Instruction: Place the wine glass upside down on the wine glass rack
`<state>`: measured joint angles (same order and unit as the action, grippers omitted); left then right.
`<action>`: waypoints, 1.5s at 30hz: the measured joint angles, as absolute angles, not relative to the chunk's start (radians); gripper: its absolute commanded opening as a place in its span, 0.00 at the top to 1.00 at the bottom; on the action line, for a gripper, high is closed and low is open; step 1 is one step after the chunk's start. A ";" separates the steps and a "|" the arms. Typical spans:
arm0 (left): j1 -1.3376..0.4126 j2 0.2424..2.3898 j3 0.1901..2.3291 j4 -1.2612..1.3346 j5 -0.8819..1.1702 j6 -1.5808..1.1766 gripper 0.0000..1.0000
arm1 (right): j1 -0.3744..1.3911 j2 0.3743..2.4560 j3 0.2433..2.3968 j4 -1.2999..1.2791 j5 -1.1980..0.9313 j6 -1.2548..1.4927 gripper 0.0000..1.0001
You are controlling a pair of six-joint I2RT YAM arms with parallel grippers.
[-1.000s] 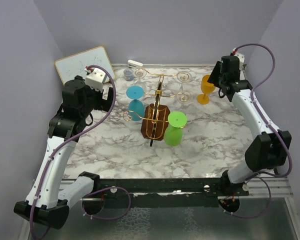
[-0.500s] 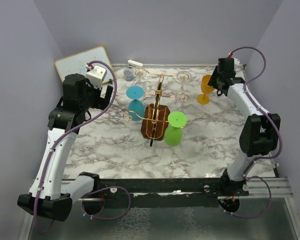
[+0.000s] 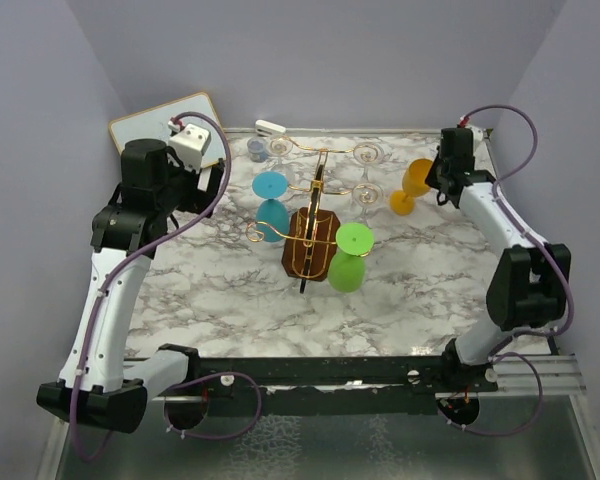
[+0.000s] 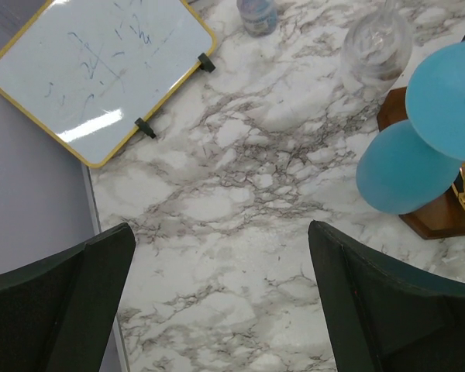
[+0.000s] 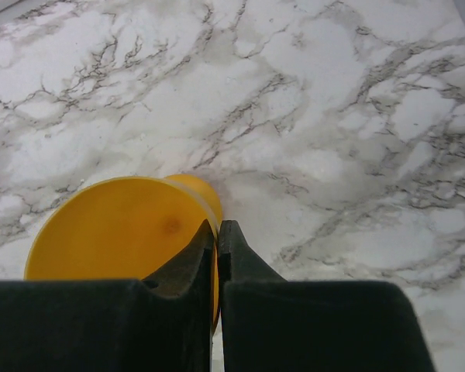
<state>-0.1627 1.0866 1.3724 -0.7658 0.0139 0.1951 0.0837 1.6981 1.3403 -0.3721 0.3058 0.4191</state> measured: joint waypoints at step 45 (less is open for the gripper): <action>-0.276 1.570 2.084 -0.177 0.940 -0.938 0.08 | 0.623 1.412 1.672 0.573 0.175 -0.767 0.99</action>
